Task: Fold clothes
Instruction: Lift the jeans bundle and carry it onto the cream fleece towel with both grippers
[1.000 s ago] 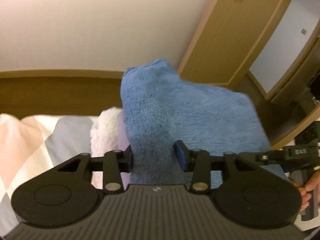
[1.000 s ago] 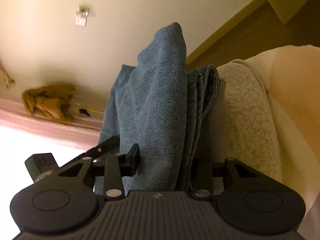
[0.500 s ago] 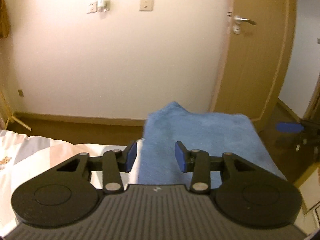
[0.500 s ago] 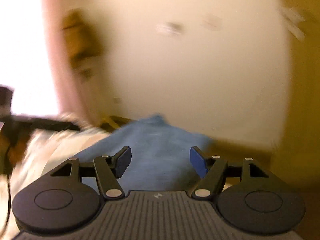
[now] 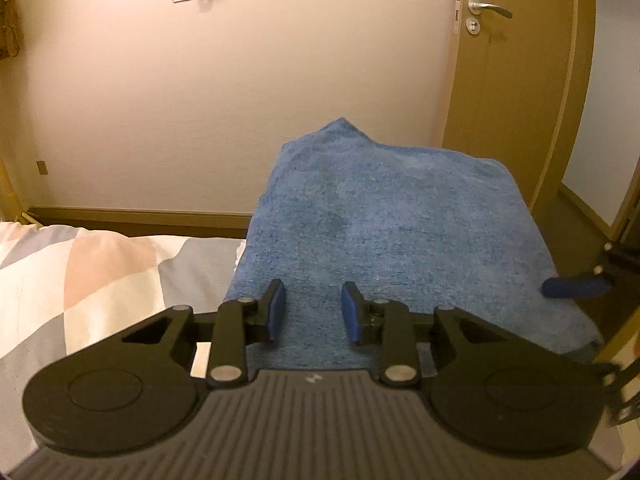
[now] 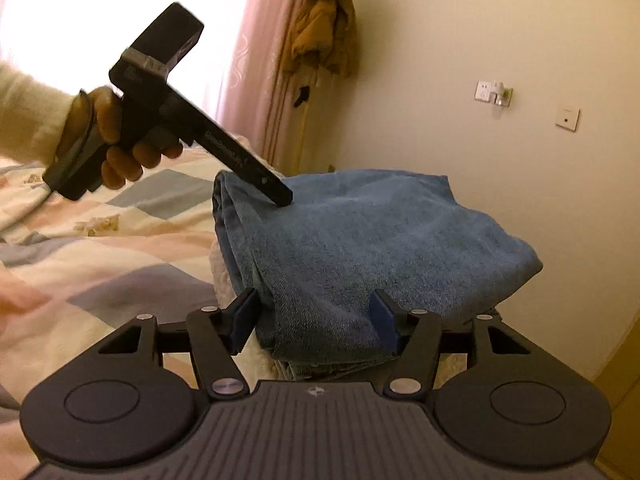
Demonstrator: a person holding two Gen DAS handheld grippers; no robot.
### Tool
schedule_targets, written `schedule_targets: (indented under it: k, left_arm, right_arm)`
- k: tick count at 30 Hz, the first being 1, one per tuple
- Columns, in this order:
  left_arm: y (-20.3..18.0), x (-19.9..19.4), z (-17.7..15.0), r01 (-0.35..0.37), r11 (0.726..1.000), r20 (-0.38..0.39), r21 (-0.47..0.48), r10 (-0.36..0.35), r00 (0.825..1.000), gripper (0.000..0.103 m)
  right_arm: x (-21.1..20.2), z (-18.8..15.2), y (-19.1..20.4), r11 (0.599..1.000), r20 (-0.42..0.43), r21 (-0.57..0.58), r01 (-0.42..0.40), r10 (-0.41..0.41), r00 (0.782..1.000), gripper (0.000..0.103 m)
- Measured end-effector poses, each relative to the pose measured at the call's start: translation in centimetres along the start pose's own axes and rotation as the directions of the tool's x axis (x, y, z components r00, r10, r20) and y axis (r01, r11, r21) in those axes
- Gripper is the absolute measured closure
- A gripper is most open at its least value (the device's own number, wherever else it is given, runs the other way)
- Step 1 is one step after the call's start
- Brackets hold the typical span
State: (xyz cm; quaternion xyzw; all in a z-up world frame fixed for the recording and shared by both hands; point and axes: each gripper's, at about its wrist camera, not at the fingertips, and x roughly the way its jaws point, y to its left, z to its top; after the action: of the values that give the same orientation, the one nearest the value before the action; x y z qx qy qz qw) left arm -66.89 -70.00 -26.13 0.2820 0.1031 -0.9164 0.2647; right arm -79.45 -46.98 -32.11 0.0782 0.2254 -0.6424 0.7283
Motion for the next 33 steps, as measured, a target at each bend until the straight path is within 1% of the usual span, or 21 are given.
schedule_targets:
  k: [1, 2, 3, 4, 6, 7, 9, 12, 13, 15, 19, 20, 22, 24, 26, 29, 31, 33]
  left_arm:
    - [0.1, 0.1, 0.0, 0.002, 1.0, -0.003, 0.0, -0.002, 1.0, 0.076]
    - [0.2, 0.1, 0.1, 0.004, 1.0, -0.006, 0.0, -0.004, 1.0, 0.077]
    - [0.3, 0.2, 0.1, 0.006, 1.0, -0.009, -0.002, -0.006, 1.0, 0.077]
    - [0.3, 0.2, 0.2, 0.006, 1.0, -0.01, -0.002, -0.006, 1.0, 0.076]
    - [0.2, 0.5, 0.1, 0.004, 1.0, -0.009, -0.001, -0.004, 1.0, 0.076]
    - [0.1, 0.5, 0.0, 0.003, 1.0, -0.009, -0.001, -0.003, 1.0, 0.076]
    - [-0.1, 0.6, -0.2, 0.002, 1.0, -0.008, 0.001, -0.002, 1.0, 0.076]
    - [-0.2, 0.8, -0.4, 0.009, 1.0, -0.008, 0.02, -0.009, 1.0, 0.076]
    - [-0.3, 0.8, -0.6, 0.009, 1.0, -0.008, 0.03, -0.008, 1.0, 0.076]
    - [-0.4, 1.0, -0.9, 0.005, 0.999, -0.007, 0.041, -0.004, 1.0, 0.076]
    - [-0.4, 1.1, -1.1, 0.0, 0.999, -0.016, 0.038, 0.001, 1.0, 0.076]
    - [-0.6, 0.7, -0.9, -0.008, 0.999, -0.018, 0.039, 0.008, 1.0, 0.077]
    - [-1.3, -0.5, -0.3, -0.025, 0.999, -0.012, 0.046, 0.025, 1.0, 0.079]
    - [-2.2, -2.3, 0.1, -0.024, 0.999, 0.02, 0.048, 0.024, 1.0, 0.079]
    - [-3.1, -3.8, 0.3, -0.016, 0.999, 0.046, 0.042, 0.014, 0.999, 0.079]
    - [-4.6, -5.2, 0.0, 0.004, 1.0, 0.066, 0.028, -0.006, 0.998, 0.079]
    - [-5.5, -5.2, -0.7, 0.011, 1.0, 0.059, 0.026, -0.012, 0.998, 0.079]
    - [-6.1, -4.4, -1.6, 0.002, 1.0, 0.033, 0.02, -0.003, 0.999, 0.079]
  right_arm:
    - [-0.7, 0.9, -0.1, 1.0, -0.004, 0.027, -0.011, 0.011, 1.0, 0.05]
    - [-2.1, 1.6, -0.6, 0.997, 0.016, 0.073, -0.026, 0.025, 1.0, 0.053]
    - [-2.8, 2.0, -1.2, 0.992, 0.04, 0.124, -0.037, 0.032, 0.999, 0.062]
    - [-3.4, 2.4, -1.8, 0.984, 0.064, 0.173, -0.047, 0.037, 0.997, 0.073]
    - [-4.0, 2.7, -2.1, 0.978, 0.059, 0.205, -0.026, 0.014, 0.998, 0.083]
    - [-3.8, 2.2, -2.0, 0.982, 0.036, 0.188, -0.01, 0.003, 0.999, 0.084]
    - [-2.8, 0.4, -1.2, 0.992, -0.015, 0.123, 0.009, -0.008, 1.0, 0.084]
    - [-2.0, -1.7, -0.2, 0.999, -0.017, -0.004, 0.033, -0.033, 0.999, 0.084]
    - [-1.6, -1.9, -0.1, 0.999, -0.016, -0.029, 0.037, -0.038, 0.999, 0.084]
    - [-1.0, -2.4, -0.3, 0.997, -0.02, -0.051, 0.05, -0.051, 0.998, 0.084]
    - [0.1, -3.2, -0.3, 0.994, -0.009, -0.099, 0.039, -0.04, 0.999, 0.083]
    - [0.4, -2.9, -0.5, 0.995, -0.01, -0.098, 0.035, -0.036, 0.999, 0.083]
    - [0.1, -1.8, -0.9, 0.996, -0.035, -0.086, 0.021, -0.024, 0.999, 0.082]
    - [-0.6, 0.2, -2.3, 1.0, -0.035, -0.018, 0.02, -0.021, 0.999, 0.081]
    - [-1.1, 1.9, -3.8, 0.997, -0.013, 0.054, 0.054, -0.053, 0.998, 0.08]
    - [-0.7, 3.9, -7.0, 0.98, 0.022, 0.148, 0.131, -0.136, 0.99, 0.079]
    - [0.5, 4.8, -9.1, 0.968, 0.043, 0.187, 0.165, -0.176, 0.983, 0.078]
    - [2.2, 5.2, -10.7, 0.964, 0.055, 0.193, 0.184, -0.198, 0.979, 0.077]
